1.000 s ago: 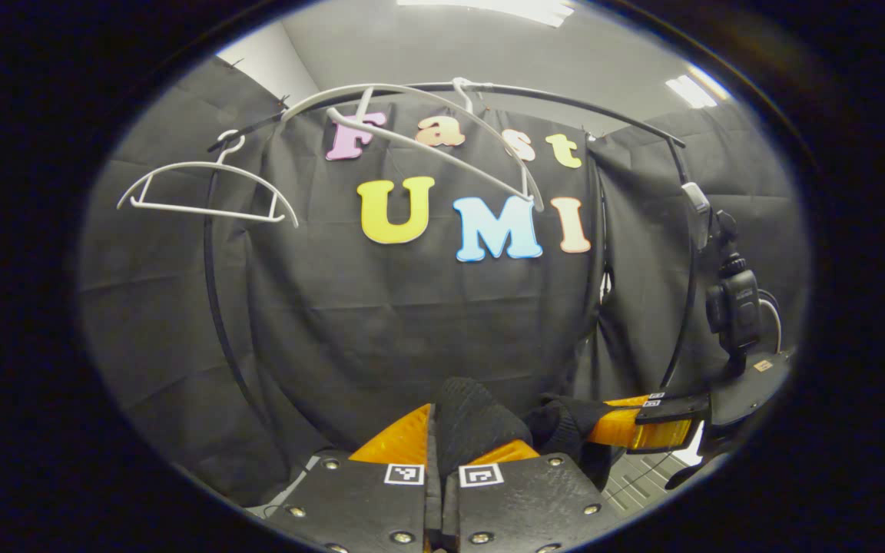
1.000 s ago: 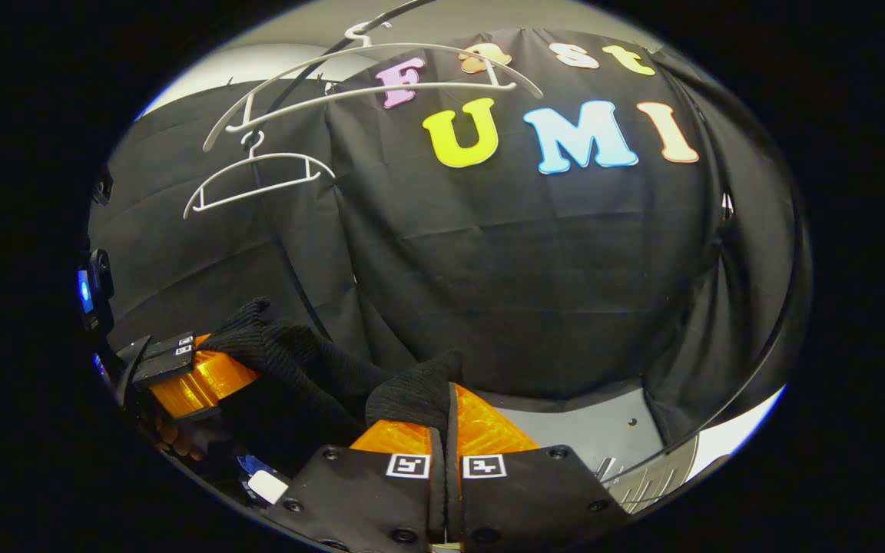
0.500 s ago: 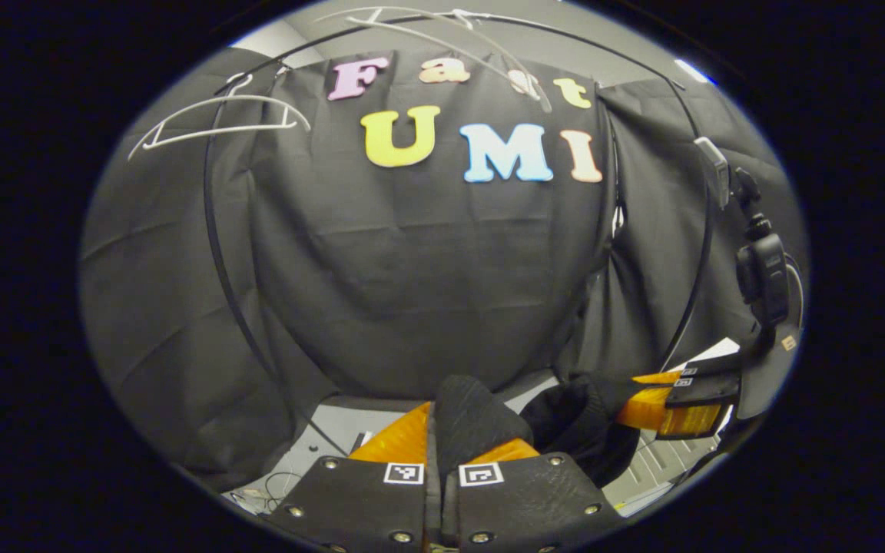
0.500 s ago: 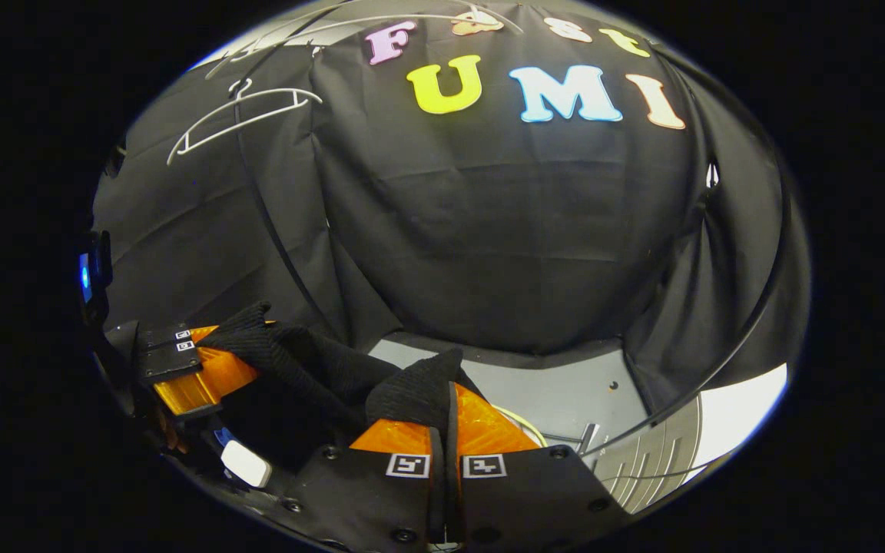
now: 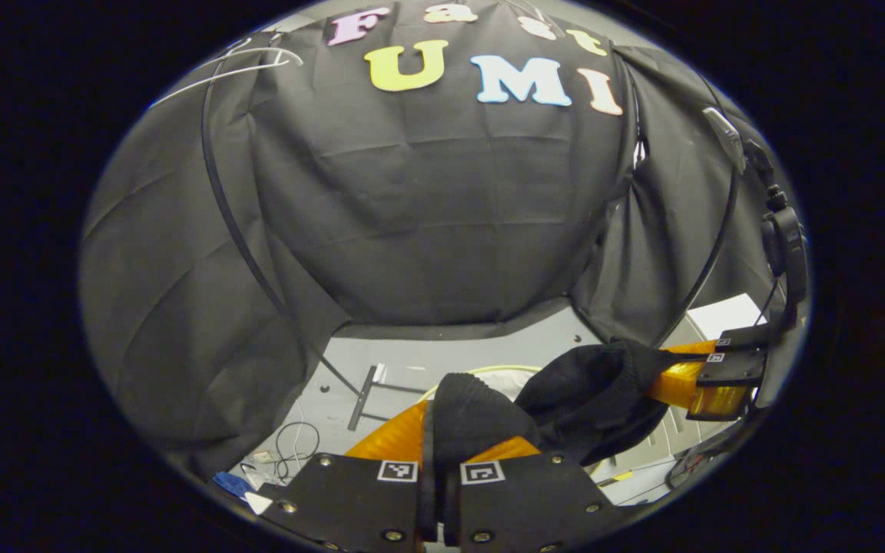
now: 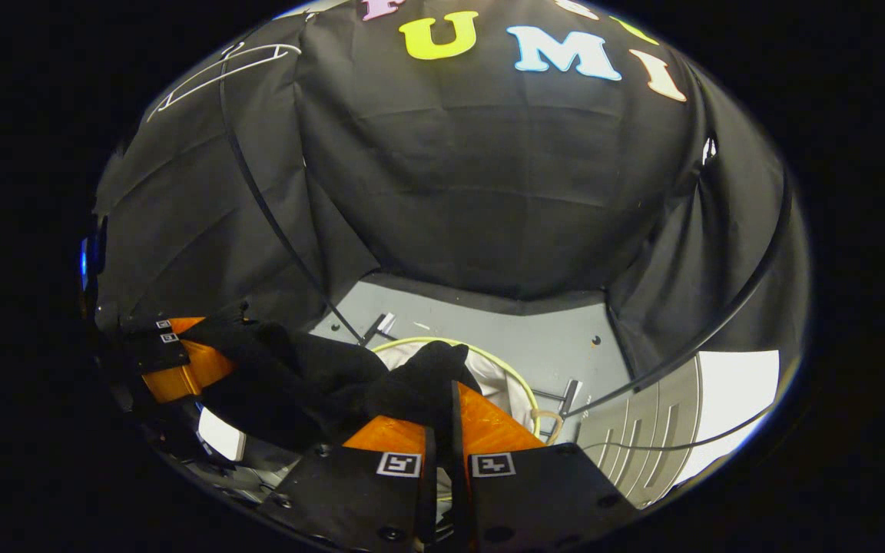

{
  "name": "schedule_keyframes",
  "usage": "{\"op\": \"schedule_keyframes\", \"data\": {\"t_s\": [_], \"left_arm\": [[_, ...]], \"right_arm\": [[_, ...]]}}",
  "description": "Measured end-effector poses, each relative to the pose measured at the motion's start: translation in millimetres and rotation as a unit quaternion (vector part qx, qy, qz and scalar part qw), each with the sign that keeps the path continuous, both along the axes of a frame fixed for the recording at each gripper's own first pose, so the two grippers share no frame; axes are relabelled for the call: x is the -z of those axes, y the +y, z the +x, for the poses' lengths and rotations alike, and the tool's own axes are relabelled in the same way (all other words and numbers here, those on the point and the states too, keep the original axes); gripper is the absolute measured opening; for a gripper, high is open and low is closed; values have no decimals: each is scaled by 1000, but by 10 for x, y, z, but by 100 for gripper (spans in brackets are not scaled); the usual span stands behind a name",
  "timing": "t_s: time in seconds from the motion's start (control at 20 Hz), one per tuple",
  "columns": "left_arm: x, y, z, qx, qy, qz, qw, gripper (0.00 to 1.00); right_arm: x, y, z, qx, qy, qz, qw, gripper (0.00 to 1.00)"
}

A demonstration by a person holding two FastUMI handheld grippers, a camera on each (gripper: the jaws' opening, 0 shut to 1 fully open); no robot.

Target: Grasp the clothes on the hanger with both hands and then place them into the laundry hamper below.

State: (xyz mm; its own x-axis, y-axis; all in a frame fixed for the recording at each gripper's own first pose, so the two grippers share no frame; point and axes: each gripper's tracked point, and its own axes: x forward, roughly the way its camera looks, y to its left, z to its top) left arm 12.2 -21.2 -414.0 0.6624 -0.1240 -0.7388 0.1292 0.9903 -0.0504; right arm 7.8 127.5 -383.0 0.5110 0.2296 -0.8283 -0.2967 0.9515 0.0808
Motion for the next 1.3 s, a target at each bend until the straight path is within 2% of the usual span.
{"op": "schedule_keyframes", "data": {"t_s": [0.15, 0.2, 0.25, 0.35, 0.4, 0.55, 0.85, 0.9, 0.95, 1.3], "left_arm": [[71, 29, -32, 1, 18, 6, 1000, 5], [71, 23, -35, 2, 21, 4, 1000, 9], [82, -1, -34, 5, 25, 3, 1000, 29], [95, 15, -20, 4, 23, 8, 1000, 70], [83, 62, 7, 1, 15, 11, 1000, 91], [-33, 96, 28, -1, -5, 12, 1000, 93], [-363, 121, 94, 6, -39, 21, 999, 93], [-440, 142, 111, 6, -47, 21, 999, 93], [-530, 161, 116, 5, -59, 19, 998, 92], [-1508, 235, 203, 6, -143, -17, 990, 93]], "right_arm": [[56, -6, -67, 4, 9, -12, 1000, 14], [70, -15, -78, 3, 13, -16, 1000, 20], [76, -26, -93, 3, 14, -15, 1000, 22], [-16, -19, -53, 5, 1, -9, 1000, 42], [-60, -7, -12, 5, -5, -11, 1000, 57], [-76, -18, 11, 4, -20, -17, 1000, 100], [-331, -34, 47, 26, -46, -4, 999, 100], [-408, -41, 69, 30, -53, -2, 998, 96], [-505, -49, 84, 37, -64, 2, 997, 100], [-1505, -188, 201, 77, -166, 18, 983, 99]]}}
